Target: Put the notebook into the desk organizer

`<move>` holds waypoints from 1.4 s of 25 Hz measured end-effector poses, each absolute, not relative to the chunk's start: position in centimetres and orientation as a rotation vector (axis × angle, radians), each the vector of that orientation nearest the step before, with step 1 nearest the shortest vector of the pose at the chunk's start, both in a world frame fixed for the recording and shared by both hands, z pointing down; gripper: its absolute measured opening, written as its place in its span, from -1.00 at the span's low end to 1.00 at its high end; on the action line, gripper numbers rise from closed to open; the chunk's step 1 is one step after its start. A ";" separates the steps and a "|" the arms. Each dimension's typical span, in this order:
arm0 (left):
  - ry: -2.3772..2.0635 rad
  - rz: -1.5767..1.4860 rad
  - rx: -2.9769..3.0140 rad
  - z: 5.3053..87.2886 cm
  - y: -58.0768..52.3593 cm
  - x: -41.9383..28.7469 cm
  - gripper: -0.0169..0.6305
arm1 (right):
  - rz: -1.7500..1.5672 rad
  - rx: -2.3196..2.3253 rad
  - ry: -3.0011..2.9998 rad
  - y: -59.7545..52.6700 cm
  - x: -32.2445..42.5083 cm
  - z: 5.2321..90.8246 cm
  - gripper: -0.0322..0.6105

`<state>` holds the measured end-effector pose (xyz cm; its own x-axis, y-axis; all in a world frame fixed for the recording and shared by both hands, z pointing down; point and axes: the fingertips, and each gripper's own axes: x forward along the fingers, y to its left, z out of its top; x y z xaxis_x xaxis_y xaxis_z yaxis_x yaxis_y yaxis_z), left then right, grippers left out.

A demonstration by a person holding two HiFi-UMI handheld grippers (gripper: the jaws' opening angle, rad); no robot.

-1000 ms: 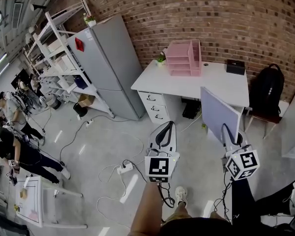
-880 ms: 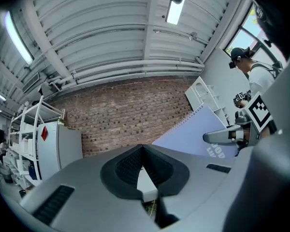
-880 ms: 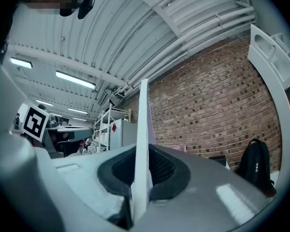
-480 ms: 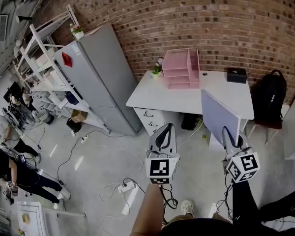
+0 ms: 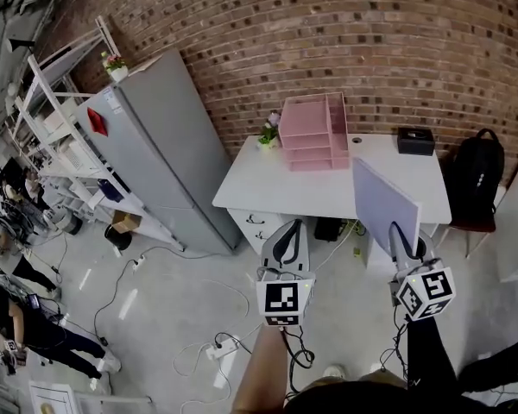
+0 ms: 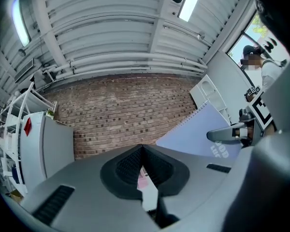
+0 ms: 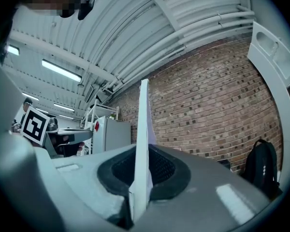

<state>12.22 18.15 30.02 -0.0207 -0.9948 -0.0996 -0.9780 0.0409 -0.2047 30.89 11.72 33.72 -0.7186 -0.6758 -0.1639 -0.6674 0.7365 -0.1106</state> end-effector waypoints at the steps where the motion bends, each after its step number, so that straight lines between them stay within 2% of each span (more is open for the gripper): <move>1: 2.095 -0.119 -2.035 30.1 17.8 11.8 -0.92 | -0.071 -1.076 2.743 11.4 30.4 33.9 -0.81; 19: 2.069 -0.141 -2.092 32.3 13.2 7.6 -0.92 | -0.173 -0.985 2.745 5.7 24.4 35.4 -0.81; 35: 2.106 -0.196 -2.044 33.4 -0.5 0.3 -0.92 | -0.265 -0.892 2.746 -8.7 15.9 37.3 -0.81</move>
